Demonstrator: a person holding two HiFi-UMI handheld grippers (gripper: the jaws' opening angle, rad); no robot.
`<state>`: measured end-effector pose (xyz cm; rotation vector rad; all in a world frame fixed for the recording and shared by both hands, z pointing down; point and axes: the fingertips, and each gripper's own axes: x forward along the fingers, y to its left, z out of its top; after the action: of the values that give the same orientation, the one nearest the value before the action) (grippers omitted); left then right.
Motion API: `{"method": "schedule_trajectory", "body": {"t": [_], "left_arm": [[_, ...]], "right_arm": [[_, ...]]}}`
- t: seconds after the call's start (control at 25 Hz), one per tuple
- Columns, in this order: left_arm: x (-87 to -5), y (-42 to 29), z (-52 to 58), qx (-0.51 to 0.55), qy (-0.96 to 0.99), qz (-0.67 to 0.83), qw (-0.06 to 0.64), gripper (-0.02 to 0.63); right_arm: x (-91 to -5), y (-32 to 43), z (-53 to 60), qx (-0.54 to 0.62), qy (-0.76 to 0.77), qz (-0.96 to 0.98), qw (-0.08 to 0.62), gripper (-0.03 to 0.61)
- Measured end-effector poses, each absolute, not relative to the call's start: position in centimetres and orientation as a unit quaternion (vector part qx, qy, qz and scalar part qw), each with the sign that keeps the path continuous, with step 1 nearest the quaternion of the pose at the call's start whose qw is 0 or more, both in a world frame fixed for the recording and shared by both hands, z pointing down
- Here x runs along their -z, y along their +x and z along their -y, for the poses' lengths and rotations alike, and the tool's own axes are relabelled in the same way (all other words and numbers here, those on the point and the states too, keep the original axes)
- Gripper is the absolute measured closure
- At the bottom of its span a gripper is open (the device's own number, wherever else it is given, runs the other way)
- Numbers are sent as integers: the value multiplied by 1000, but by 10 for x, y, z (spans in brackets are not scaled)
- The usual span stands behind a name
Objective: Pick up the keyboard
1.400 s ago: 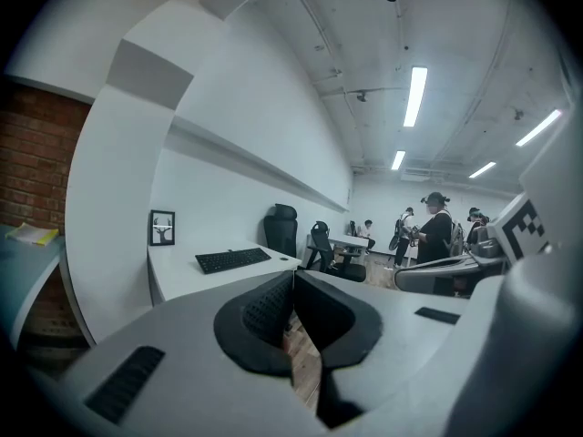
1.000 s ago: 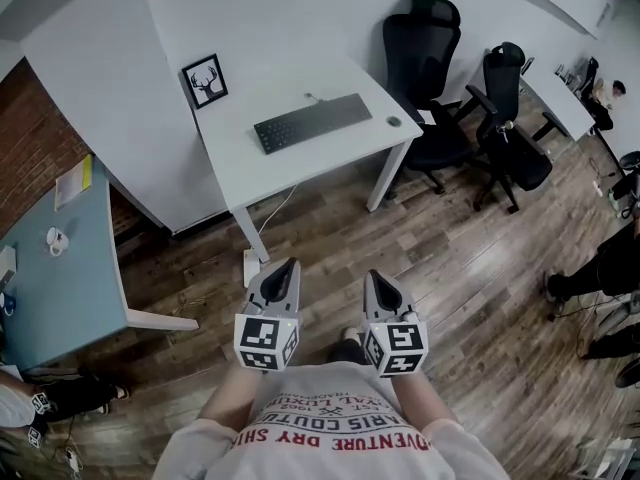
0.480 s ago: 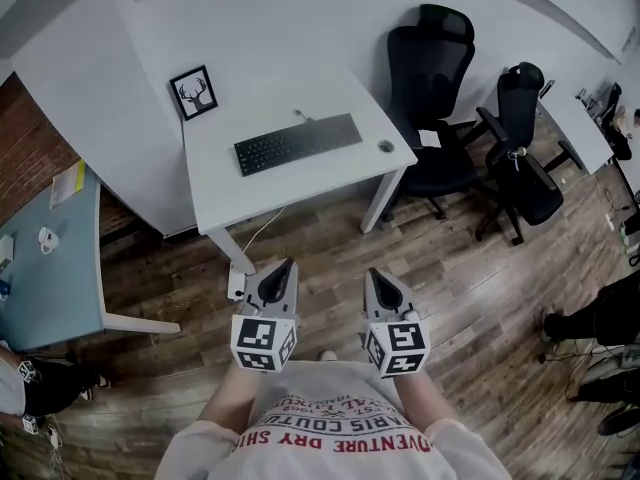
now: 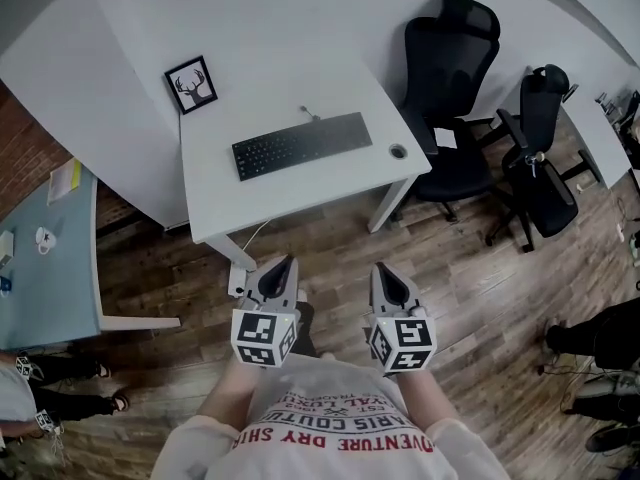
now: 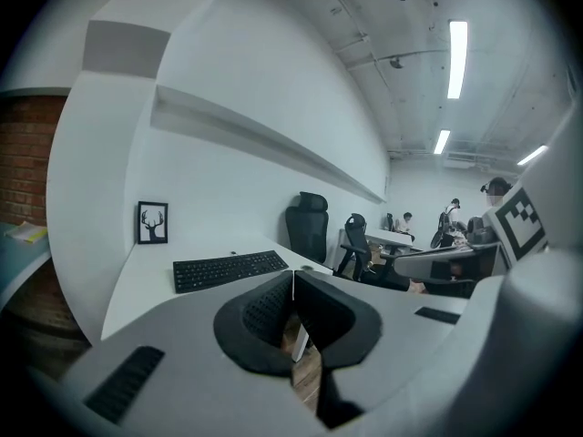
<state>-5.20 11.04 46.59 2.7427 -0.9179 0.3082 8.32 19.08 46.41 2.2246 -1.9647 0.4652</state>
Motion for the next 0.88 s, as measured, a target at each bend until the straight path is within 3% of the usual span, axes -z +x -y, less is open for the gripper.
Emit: {"method": "schedule_trajectory", "body": {"t": [0.48, 0.88], "left_arm": [[-457, 7, 52, -96, 955, 260, 102, 588], [-466, 11, 151, -98, 953, 262, 118, 588]], "right_arm": [[-466, 119, -40, -173, 768, 614, 66, 554], [-471, 132, 51, -182, 776, 600, 72, 554]]}}
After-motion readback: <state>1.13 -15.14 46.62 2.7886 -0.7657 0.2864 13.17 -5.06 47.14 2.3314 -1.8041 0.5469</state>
